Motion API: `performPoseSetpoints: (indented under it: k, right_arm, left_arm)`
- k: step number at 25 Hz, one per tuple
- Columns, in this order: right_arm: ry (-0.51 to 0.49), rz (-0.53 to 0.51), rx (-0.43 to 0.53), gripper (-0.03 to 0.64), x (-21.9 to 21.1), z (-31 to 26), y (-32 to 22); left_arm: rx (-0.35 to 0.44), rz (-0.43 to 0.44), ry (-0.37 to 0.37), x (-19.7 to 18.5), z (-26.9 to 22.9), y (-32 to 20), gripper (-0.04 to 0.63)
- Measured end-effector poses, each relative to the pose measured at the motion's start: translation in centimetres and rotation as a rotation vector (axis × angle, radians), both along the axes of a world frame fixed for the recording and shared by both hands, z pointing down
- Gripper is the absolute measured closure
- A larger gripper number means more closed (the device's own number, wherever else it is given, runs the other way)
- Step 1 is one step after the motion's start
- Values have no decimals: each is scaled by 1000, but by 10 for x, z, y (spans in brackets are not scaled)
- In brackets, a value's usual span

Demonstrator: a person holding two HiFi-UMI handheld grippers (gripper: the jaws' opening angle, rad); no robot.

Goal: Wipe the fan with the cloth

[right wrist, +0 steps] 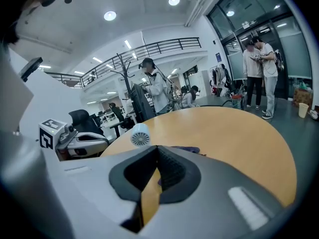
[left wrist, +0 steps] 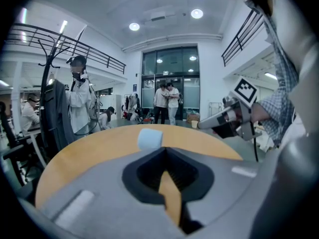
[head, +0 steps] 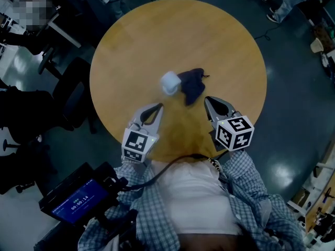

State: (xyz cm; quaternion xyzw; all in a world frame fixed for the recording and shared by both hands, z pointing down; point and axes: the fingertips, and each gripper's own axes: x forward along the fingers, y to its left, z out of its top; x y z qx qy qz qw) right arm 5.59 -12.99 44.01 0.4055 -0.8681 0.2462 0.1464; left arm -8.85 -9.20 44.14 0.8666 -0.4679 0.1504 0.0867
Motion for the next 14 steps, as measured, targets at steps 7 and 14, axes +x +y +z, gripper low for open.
performPoseSetpoints:
  k: [7, 14]
  right_arm:
    - [-19, 9, -15, 614, 0, -1, -1]
    - [-19, -1, -28, 614, 1, 3, 1]
  left_arm:
    - [-7, -3, 0, -1, 1, 1, 595]
    - [-20, -4, 1, 0, 5, 3, 595]
